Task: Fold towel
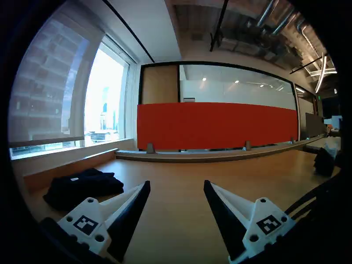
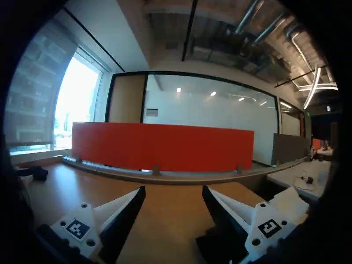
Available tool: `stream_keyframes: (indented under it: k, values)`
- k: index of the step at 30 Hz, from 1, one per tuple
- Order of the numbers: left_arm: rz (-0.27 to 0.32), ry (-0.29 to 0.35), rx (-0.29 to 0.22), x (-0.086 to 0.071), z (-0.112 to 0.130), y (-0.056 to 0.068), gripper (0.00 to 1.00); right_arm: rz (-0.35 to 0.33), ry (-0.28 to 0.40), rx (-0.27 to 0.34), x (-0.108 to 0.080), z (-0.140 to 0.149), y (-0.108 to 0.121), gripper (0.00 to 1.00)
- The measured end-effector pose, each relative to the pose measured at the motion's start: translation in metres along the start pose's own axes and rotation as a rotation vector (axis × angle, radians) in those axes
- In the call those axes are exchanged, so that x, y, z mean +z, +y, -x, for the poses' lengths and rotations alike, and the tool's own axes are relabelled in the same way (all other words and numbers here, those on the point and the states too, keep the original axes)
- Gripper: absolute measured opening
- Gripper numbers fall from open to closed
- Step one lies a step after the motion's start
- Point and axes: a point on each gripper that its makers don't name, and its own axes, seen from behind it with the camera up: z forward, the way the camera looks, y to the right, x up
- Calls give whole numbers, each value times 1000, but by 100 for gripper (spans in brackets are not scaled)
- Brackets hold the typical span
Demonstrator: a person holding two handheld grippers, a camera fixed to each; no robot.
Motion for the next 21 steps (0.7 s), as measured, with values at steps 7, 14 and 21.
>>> stream_keyframes:
  k: [7,14,21]
  values:
    - [0,0,0,0,1,0,90,23,-15,64,-2,40,11,100]
    - [0,1,0,0,2,1,90,30,-19,95,-3,70,17,100]
    - [0,1,-1,1,3,1,90,6,-14,129,-2,78,14,100]
